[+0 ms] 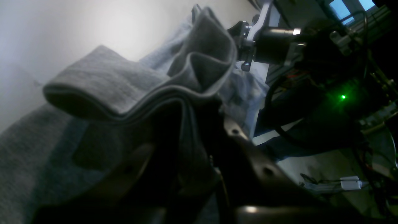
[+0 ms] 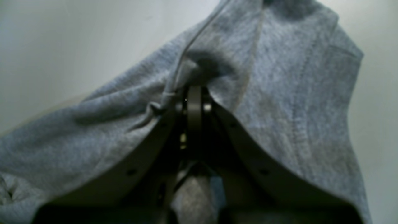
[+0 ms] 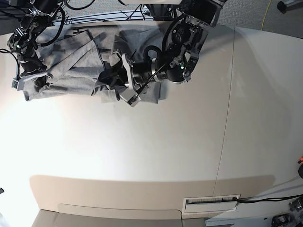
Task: Fold the T-shirt properly
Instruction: 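Fold the grasped side edge with the left gripper toward the right gripper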
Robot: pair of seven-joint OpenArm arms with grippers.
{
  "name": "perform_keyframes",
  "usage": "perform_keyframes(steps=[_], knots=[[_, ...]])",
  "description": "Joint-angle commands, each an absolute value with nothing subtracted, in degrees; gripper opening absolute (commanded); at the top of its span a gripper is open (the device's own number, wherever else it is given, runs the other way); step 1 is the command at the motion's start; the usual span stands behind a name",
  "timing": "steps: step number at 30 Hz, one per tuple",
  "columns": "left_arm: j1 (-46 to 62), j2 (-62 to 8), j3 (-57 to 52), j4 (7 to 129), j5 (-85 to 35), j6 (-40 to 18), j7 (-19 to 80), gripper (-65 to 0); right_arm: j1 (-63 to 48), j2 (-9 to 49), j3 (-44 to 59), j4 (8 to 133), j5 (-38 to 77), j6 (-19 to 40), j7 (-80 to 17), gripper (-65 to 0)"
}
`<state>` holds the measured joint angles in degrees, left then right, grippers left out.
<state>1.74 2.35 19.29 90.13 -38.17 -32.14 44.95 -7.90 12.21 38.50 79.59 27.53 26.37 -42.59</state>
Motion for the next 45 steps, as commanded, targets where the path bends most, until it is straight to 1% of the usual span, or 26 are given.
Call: perform_keyframes(steps=[1, 7, 14, 19, 23, 25, 28, 34, 39, 45], knots=[[1.28, 3.14, 19.38, 90.98, -39.62, -32.77, 43.88, -65.0, -7.62, 12.86, 38.72, 80.16, 27.59, 26.57, -43.05, -65.0], [1.28, 2.98, 19.38, 90.96, -40.27, -32.77, 46.02, -65.0, -7.62, 12.86, 38.72, 80.16, 27.59, 26.57, -43.05, -65.0], [1.21, 2.98, 19.38, 90.96, -46.87, -33.47, 52.53, -65.0, -7.62, 12.86, 38.72, 80.16, 27.59, 26.57, -43.07, -65.0], [0.51, 2.98, 19.38, 90.96, -47.46, -33.34, 53.32, -65.0, -7.62, 12.86, 38.72, 80.16, 27.59, 26.55, -43.07, -65.0], [-1.96, 2.96, 19.38, 90.96, -51.75, -33.34, 60.23, -65.0, -7.62, 12.86, 38.72, 80.16, 27.59, 26.57, -43.07, -65.0], [-2.57, 2.90, 19.38, 90.96, -52.77, -33.30, 61.80, -65.0, -7.62, 12.86, 38.72, 80.16, 27.59, 26.57, -43.07, -65.0], [-2.57, 2.35, 19.38, 90.96, -52.77, -32.08, 61.80, -65.0, -7.62, 12.86, 38.72, 80.16, 27.59, 26.57, -43.07, -65.0], [-3.16, -0.82, 19.38, 90.96, -55.40, -31.92, 62.67, -65.0, -7.60, 12.86, 38.72, 80.16, 27.57, 26.57, -43.07, -65.0], [-3.68, -1.93, 19.33, 90.98, -58.33, -31.92, 63.37, -65.0, -7.62, 12.86, 38.72, 80.16, 27.59, 26.57, -43.09, -65.0], [-3.79, -0.91, 19.33, 90.98, -56.77, -32.99, 58.24, -65.0, -7.62, 12.84, 38.72, 80.16, 27.59, 26.55, -43.07, -65.0]])
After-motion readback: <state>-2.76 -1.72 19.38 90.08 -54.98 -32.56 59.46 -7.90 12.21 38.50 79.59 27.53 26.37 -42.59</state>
